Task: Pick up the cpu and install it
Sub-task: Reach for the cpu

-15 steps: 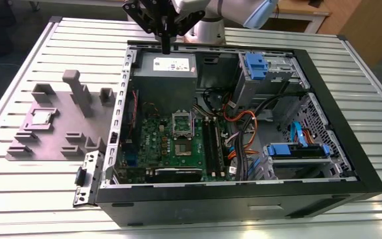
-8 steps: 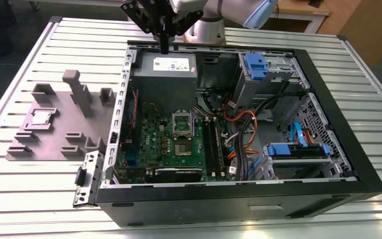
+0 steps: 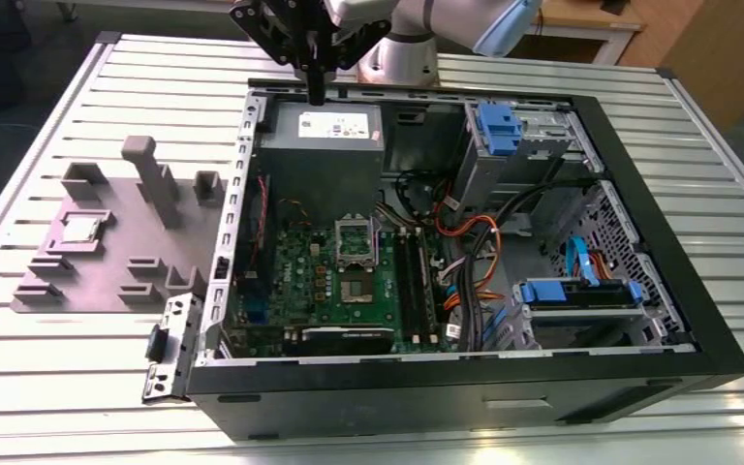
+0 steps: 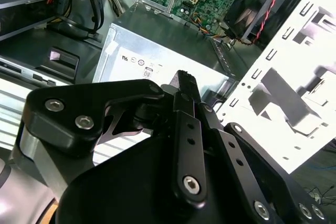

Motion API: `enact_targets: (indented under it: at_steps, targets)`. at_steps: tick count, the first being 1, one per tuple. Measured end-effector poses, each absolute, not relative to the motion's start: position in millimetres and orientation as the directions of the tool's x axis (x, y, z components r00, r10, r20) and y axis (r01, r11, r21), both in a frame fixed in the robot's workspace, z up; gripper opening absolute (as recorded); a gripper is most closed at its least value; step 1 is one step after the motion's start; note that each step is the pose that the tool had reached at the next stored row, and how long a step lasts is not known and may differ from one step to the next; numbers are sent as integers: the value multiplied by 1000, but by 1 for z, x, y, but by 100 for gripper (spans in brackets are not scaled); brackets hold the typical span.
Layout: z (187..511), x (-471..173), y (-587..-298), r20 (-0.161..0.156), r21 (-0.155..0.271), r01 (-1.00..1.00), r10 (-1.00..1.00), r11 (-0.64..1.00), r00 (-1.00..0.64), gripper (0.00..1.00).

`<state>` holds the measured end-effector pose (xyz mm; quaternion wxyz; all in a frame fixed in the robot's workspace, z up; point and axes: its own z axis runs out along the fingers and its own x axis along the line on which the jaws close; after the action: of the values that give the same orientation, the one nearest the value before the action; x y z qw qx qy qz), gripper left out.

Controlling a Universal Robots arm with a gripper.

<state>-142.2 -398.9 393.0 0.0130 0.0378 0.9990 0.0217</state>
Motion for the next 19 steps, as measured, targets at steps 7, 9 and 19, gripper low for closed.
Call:
enact_targets:
  at_steps: [7,9,19]
  targets:
    - [393,-145,-399,-24,44,75,76,996,-997,11]
    - [393,-146,-399,-24,44,75,76,996,-997,11]
    - [392,-155,-399,-25,44,75,76,996,-997,11]
